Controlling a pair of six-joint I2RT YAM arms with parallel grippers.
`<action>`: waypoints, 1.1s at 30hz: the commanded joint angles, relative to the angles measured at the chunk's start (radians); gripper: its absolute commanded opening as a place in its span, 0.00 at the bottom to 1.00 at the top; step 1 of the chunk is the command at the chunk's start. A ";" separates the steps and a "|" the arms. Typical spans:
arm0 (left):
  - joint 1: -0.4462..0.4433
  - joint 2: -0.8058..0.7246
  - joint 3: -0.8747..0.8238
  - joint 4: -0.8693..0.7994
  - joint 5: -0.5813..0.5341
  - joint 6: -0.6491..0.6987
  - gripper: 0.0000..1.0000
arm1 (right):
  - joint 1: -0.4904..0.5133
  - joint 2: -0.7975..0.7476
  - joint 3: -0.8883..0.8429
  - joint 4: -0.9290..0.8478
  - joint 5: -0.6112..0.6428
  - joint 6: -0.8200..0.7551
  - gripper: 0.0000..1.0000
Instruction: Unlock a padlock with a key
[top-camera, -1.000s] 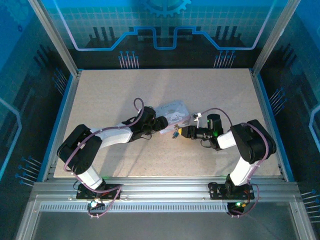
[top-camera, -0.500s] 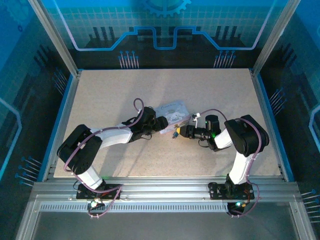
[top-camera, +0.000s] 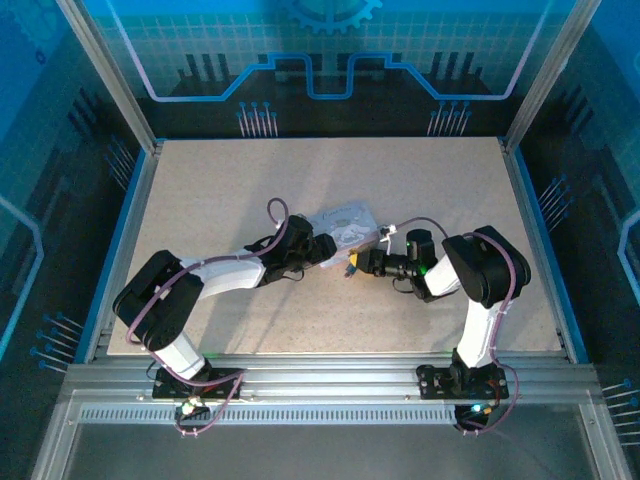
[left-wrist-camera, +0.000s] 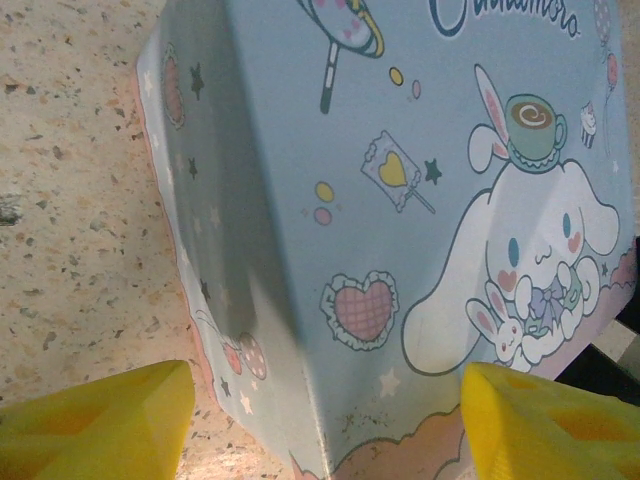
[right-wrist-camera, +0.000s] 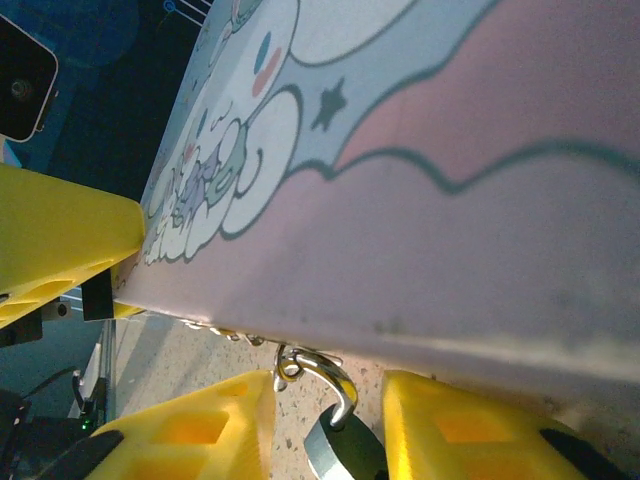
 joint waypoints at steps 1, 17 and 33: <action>-0.011 -0.015 -0.029 -0.080 -0.016 0.000 0.72 | 0.011 0.018 0.014 0.025 0.004 0.005 0.31; -0.013 -0.031 -0.041 -0.085 -0.028 0.000 0.72 | -0.007 -0.003 -0.008 0.009 0.032 0.020 0.03; -0.019 -0.041 -0.058 -0.087 -0.026 0.005 0.72 | -0.039 -0.022 -0.063 0.163 0.103 0.215 0.00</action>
